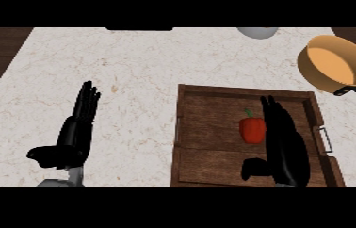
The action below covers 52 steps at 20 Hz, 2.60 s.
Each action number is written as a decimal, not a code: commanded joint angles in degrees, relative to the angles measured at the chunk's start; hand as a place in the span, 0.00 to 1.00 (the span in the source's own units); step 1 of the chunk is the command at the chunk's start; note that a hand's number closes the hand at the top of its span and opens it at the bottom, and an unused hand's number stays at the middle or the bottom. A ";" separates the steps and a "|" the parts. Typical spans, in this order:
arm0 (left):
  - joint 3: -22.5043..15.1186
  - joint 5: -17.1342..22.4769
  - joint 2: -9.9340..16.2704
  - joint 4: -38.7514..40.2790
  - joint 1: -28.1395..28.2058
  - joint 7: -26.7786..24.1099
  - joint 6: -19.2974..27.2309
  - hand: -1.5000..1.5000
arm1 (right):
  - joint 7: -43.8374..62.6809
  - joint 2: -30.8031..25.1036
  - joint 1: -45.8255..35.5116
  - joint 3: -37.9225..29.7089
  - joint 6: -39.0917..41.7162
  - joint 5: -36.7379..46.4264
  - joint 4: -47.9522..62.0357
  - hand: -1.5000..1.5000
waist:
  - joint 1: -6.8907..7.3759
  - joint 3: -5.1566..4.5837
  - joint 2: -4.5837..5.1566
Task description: Pick the bell pepper from the tray and place it in the pot
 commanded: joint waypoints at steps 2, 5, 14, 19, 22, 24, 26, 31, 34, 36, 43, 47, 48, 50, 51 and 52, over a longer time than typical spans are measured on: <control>0.07 -2.62 -2.64 3.21 -2.40 -0.05 0.62 0.50 | -3.30 0.13 0.70 0.58 -5.01 0.66 7.18 0.00 | -0.06 0.54 0.50; 1.06 -1.04 -1.14 -0.56 2.17 -0.91 -1.33 0.50 | -1.84 -1.21 -1.24 3.22 -5.16 7.04 2.80 1.00 | 0.11 0.52 0.42; 0.91 -3.72 -3.73 -0.74 2.64 -1.54 -1.93 0.50 | -5.80 -1.67 -4.22 -0.20 -12.06 8.30 8.31 1.00 | 0.09 0.53 0.45; 2.29 -3.30 -3.45 0.87 0.56 0.62 -3.02 0.50 | -1.34 0.84 -9.93 0.21 -8.20 12.73 9.82 1.00 | 0.25 0.51 0.52; 1.87 -3.00 -2.87 -0.11 -1.73 1.03 -3.52 0.50 | -1.06 -0.53 -26.28 -8.37 5.15 4.04 20.33 1.00 | 3.24 0.46 1.51; 0.88 -3.60 -2.92 -0.05 -2.78 1.58 -3.82 0.50 | 0.55 0.62 -31.19 -10.05 9.60 2.13 26.40 1.00 | 4.83 0.47 2.23; 0.12 -4.42 -3.46 0.14 0.06 -0.53 -3.50 0.50 | 0.12 -1.45 -41.14 -14.47 12.07 0.56 32.69 1.00 | 4.35 0.50 1.57; 0.75 -4.43 -4.32 -0.98 -1.45 2.43 -1.97 0.50 | -1.31 -3.10 -56.15 -18.10 2.53 2.47 45.17 1.00 | 2.55 0.56 1.05; 1.53 -4.21 -3.94 -0.43 -0.34 0.67 -2.64 0.50 | 0.27 -2.45 -61.06 -17.36 -1.84 4.98 46.89 1.00 | 2.05 0.52 0.90; 2.41 -3.96 -3.34 0.67 -2.70 2.14 -3.11 0.50 | 2.40 -3.27 -64.01 -17.06 -4.62 8.23 50.14 1.00 | 1.86 0.51 1.00; 4.02 -3.45 -3.23 1.92 -0.30 -0.58 -4.04 0.50 | 10.42 -7.51 -69.41 -19.30 -1.07 11.56 50.01 1.00 | 0.65 0.49 0.55; 2.51 -5.30 -5.10 0.41 -1.53 0.88 -2.19 0.50 | 10.26 -10.25 -70.40 -21.72 -3.68 11.39 54.63 1.00 | 0.69 0.52 0.63; 1.41 -4.67 -3.29 -6.32 2.31 4.24 -3.59 0.50 | 10.70 -10.73 -69.35 -21.94 -5.55 12.06 55.86 1.00 | 1.15 0.55 0.55; 3.13 -5.08 -4.59 0.42 0.68 0.18 -2.94 0.50 | 12.40 -10.49 -65.99 -21.20 -6.44 12.75 52.23 1.00 | 0.30 0.52 0.51; 2.11 -6.14 -6.08 1.92 -1.78 0.29 -1.79 0.50 | 8.71 -14.26 -68.26 -23.71 -9.09 12.09 59.50 1.00 | 0.84 0.52 0.91; 2.86 -4.82 -4.49 -1.99 1.90 1.01 -3.10 0.50 | 9.01 -14.79 -66.27 -23.65 -7.28 11.45 56.03 1.00 | 0.61 0.53 0.56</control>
